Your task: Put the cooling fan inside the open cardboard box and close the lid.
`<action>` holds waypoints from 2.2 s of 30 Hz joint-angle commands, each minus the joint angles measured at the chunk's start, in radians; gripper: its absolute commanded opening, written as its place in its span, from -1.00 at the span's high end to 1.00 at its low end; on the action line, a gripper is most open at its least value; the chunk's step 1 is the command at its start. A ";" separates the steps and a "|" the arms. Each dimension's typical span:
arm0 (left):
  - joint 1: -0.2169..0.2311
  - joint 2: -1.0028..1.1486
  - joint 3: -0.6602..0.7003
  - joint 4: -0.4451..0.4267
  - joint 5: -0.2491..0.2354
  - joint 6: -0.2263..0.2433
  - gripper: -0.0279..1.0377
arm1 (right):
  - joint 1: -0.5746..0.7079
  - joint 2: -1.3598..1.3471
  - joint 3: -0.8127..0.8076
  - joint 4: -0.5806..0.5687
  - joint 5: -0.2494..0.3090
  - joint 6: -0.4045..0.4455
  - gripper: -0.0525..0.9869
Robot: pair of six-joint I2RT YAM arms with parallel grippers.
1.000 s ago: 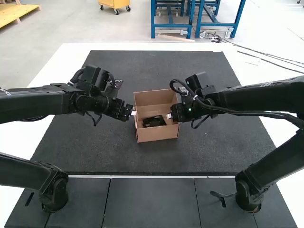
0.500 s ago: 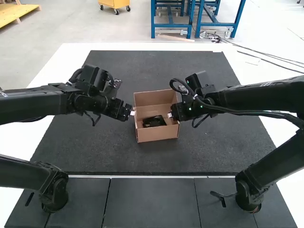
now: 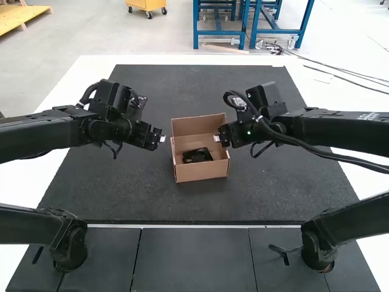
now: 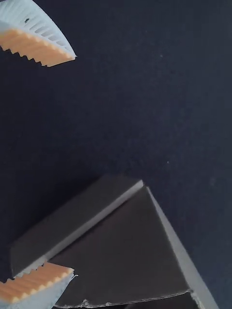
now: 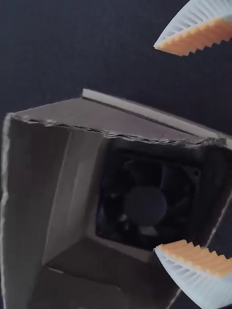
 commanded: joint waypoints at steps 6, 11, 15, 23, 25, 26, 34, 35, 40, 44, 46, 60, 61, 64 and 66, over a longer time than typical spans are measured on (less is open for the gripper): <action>0.066 0.005 0.053 0.065 -0.108 0.011 -0.86 | -0.034 -0.086 0.035 -0.003 0.041 -0.085 -0.79; 0.096 0.041 0.094 0.094 -0.123 0.016 -0.86 | -0.035 -0.143 0.054 -0.035 0.070 -0.151 -0.79; 0.095 0.092 0.145 0.118 -0.125 0.019 -0.86 | -0.035 -0.184 0.075 -0.120 0.070 -0.188 -0.81; 0.090 0.190 0.252 0.132 -0.125 0.019 -0.86 | -0.035 -0.213 0.178 -0.344 0.061 -0.212 -0.81; 0.090 0.207 0.270 0.137 -0.125 0.019 -0.86 | -0.035 -0.212 0.204 -0.367 0.049 -0.212 -0.82; 0.090 0.216 0.278 0.138 -0.125 0.019 -0.86 | -0.035 -0.212 0.215 -0.376 0.049 -0.212 -0.82; 0.050 0.281 0.335 0.146 -0.125 0.020 -0.86 | -0.031 -0.212 0.295 -0.445 0.015 -0.208 -0.82; 0.043 0.288 0.339 0.146 -0.125 0.020 -0.86 | -0.029 -0.212 0.299 -0.451 0.015 -0.206 -0.82; 0.009 0.316 0.372 0.147 -0.100 0.023 -0.86 | -0.035 -0.213 0.312 -0.495 -0.026 -0.182 -0.82; -0.025 0.339 0.392 0.146 -0.091 0.025 -0.86 | -0.039 -0.215 0.313 -0.517 -0.057 -0.156 -0.82; -0.035 0.348 0.399 0.143 -0.090 0.025 -0.86 | -0.045 -0.220 0.313 -0.517 -0.060 -0.156 -0.82; -0.100 0.388 0.419 0.075 -0.047 0.037 -0.86 | -0.062 -0.220 0.336 -0.518 -0.088 -0.156 -0.82; -0.103 0.390 0.419 0.069 -0.045 0.039 -0.86 | -0.062 -0.220 0.338 -0.518 -0.089 -0.156 -0.82; -0.115 0.393 0.416 0.051 -0.031 0.042 -0.86 | -0.062 -0.220 0.333 -0.518 -0.097 -0.156 -0.82; -0.124 0.393 0.415 0.034 -0.028 0.042 -0.86 | -0.062 -0.220 0.328 -0.518 -0.106 -0.153 -0.82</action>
